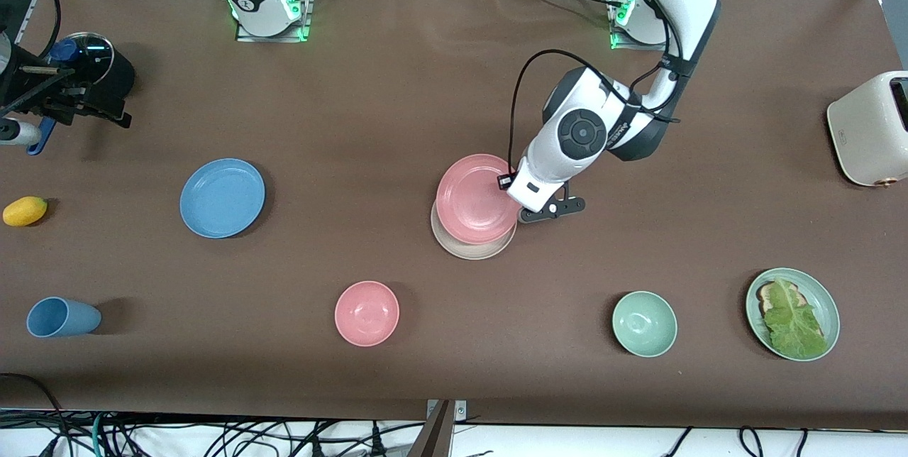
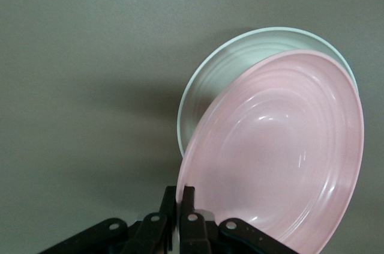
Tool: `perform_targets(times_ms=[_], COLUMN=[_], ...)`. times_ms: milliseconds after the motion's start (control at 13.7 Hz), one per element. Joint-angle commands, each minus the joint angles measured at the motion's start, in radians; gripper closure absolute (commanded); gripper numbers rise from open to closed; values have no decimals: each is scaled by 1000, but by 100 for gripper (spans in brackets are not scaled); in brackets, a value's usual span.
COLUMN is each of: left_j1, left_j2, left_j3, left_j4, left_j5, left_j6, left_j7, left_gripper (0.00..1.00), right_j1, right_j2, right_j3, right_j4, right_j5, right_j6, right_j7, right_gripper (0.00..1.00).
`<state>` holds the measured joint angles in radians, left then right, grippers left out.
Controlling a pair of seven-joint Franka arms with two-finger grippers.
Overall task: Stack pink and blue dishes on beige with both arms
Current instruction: 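Open the left gripper to release the pink plate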
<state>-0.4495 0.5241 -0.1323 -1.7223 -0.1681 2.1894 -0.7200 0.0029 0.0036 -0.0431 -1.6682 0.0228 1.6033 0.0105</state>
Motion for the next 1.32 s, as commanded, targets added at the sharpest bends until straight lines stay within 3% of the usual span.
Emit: perform_targets(times_ms=[0, 219, 1243], left_j1=[-24, -28, -28], left_j2=[25, 37, 72], left_j3=[10, 8, 10], left_j4=[6, 6, 17], left_j5=[33, 97, 98], left_j6=[44, 53, 94], left_j7=[-41, -85, -88], left_gripper=[100, 100, 99], right_j1=[-1, -1, -4], right_j2=[-28, -28, 16], right_j3=[2, 2, -6], right_j4=[-22, -24, -25], right_j5=[0, 0, -4], right_j6=[-2, -2, -9], right_j7=[-12, -12, 2], right_gripper=[0, 0, 0])
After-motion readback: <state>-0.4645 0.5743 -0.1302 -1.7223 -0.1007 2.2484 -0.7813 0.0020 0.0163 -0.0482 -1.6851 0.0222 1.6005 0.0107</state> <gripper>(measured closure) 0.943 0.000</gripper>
